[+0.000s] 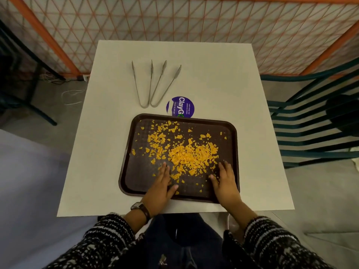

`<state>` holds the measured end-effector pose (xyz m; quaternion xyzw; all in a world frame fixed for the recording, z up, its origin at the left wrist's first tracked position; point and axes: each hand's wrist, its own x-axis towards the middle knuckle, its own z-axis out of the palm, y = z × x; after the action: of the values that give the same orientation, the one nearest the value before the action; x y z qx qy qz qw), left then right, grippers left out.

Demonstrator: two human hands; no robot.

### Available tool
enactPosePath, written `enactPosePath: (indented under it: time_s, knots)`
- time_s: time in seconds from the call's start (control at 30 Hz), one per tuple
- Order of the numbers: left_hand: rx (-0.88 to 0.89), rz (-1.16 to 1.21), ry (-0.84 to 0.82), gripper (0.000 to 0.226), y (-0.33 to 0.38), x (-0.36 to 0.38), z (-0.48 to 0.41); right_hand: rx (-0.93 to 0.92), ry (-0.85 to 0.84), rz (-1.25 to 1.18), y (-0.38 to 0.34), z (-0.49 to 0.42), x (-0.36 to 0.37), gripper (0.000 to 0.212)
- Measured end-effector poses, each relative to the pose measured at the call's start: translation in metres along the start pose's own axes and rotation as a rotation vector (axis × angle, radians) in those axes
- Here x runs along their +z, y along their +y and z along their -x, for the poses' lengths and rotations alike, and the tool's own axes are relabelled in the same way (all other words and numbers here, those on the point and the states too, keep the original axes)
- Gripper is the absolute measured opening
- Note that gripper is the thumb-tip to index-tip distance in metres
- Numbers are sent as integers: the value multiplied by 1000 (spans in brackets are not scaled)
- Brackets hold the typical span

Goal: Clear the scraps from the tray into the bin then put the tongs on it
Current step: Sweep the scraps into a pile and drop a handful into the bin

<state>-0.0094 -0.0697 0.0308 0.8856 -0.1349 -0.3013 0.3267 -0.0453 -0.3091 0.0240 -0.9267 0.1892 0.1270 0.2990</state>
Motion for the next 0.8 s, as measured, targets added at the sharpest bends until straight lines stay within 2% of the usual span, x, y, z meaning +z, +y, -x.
enactPosePath:
  time_s: [0.1, 0.2, 0.33, 0.4, 0.57, 0.63, 0.73, 0.8]
  knots:
    - [-9, 23, 74, 76, 6, -13, 0, 71, -44, 82, 7, -12, 4, 71]
    - [-25, 43, 120, 75, 2, -20, -1, 87, -30, 155, 8, -11, 14, 73]
    - [-88, 54, 147, 77, -12, -23, 0, 170, 9, 69, -13, -4, 34, 84]
    - [-89, 63, 160, 75, -17, -22, 1, 105, -20, 25, -21, -2, 42, 89]
    - [-138, 86, 177, 71, -26, -20, 0, -146, -207, -171, -36, 3, 36, 75]
    - [-154, 91, 192, 70, -29, -22, -2, -186, -166, -112, -29, 2, 28, 74]
    - [-160, 75, 217, 69, -36, -30, -10, -29, -57, 16, -6, 0, 17, 75]
    - [-174, 52, 254, 69, -42, -38, -17, 26, -75, 62, 9, -1, 11, 74]
